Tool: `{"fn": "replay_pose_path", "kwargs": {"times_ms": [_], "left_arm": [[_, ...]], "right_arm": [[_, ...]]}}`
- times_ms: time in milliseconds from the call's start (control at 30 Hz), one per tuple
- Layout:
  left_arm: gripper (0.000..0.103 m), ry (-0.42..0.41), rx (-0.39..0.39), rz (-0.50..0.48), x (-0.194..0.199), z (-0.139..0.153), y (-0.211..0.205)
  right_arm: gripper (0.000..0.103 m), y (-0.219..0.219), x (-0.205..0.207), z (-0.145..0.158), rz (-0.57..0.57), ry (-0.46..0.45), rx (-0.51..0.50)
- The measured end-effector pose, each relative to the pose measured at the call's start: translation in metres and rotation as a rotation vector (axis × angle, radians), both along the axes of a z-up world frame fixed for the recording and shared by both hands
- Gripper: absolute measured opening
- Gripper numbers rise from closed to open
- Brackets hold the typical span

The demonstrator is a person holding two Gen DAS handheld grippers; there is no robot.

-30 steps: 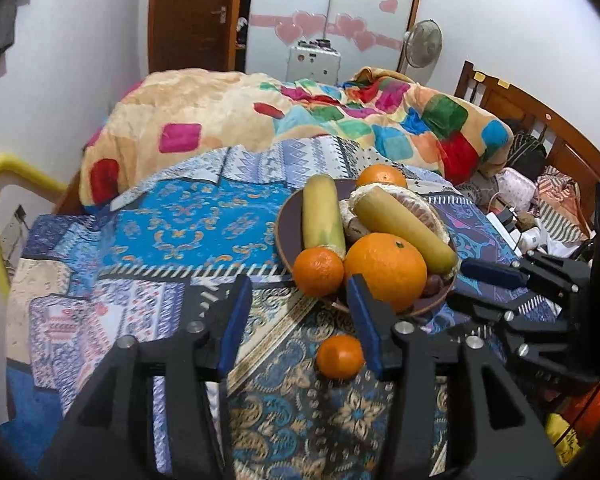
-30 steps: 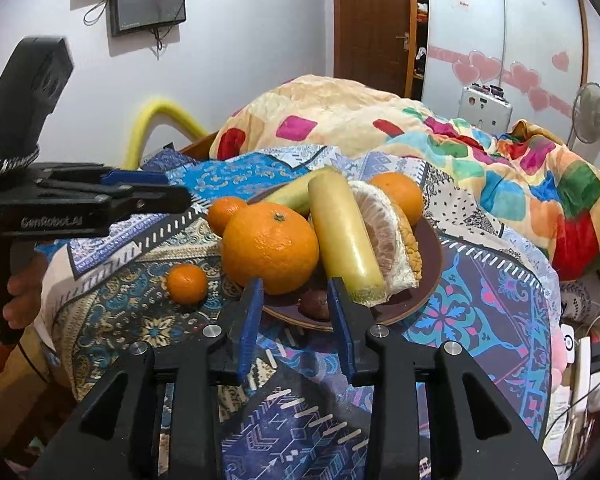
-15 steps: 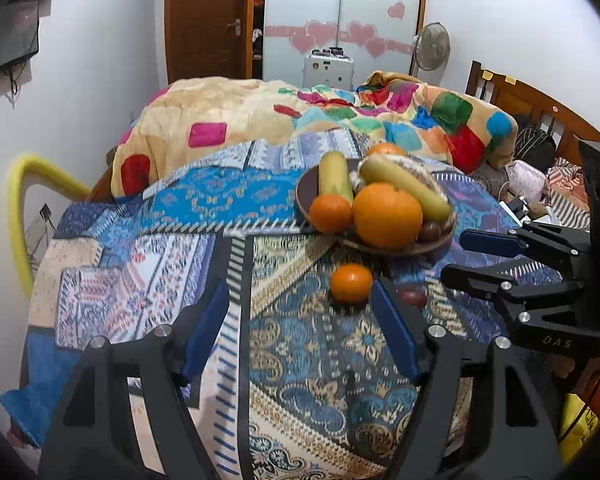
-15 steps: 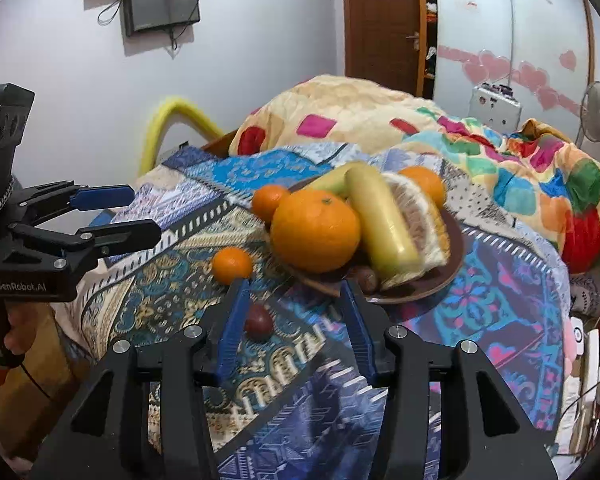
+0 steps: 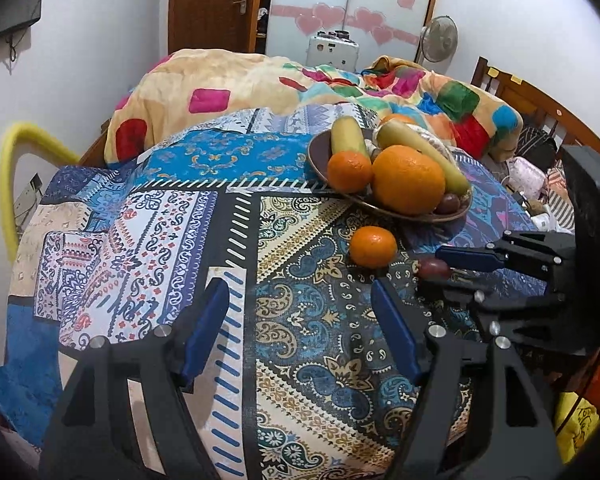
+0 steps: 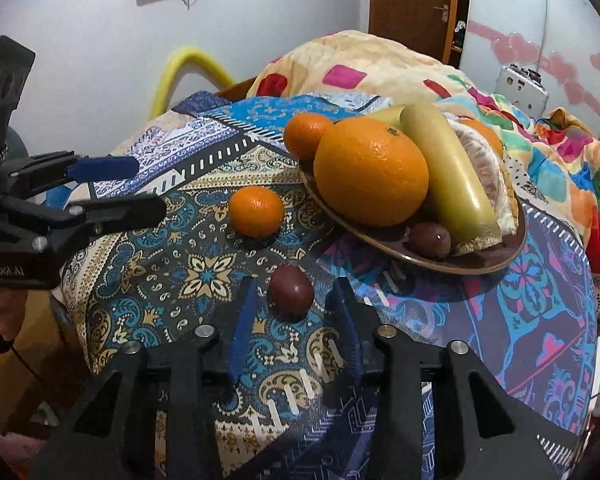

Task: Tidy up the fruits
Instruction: 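Grasp the last mandarin with the left tool while the right tool grasps the other date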

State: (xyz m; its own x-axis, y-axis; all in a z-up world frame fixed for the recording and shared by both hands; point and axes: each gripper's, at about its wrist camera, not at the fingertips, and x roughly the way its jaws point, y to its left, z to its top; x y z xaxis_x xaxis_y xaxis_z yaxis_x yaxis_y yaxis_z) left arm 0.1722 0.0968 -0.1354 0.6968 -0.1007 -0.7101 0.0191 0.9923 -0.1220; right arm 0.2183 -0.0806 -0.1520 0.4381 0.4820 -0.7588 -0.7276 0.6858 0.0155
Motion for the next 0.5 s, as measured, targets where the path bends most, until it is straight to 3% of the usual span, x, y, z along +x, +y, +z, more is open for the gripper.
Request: {"fn": "replay_pose_path", "kwargs": {"times_ms": [33, 233, 500], "left_arm": [[0.073, 0.001, 0.003, 0.000, 0.000, 0.000, -0.001], [0.073, 0.022, -0.002, -0.038, 0.011, -0.002, -0.015], [0.070, 0.019, 0.052, -0.089, 0.029, -0.001, -0.042]], "right_arm": [[0.018, 0.000, 0.000, 0.000, 0.003, 0.004, 0.006], [0.017, -0.009, -0.006, 0.005, 0.006, -0.012, 0.038], [0.017, -0.047, 0.002, 0.021, -0.078, -0.041, 0.082]]}}
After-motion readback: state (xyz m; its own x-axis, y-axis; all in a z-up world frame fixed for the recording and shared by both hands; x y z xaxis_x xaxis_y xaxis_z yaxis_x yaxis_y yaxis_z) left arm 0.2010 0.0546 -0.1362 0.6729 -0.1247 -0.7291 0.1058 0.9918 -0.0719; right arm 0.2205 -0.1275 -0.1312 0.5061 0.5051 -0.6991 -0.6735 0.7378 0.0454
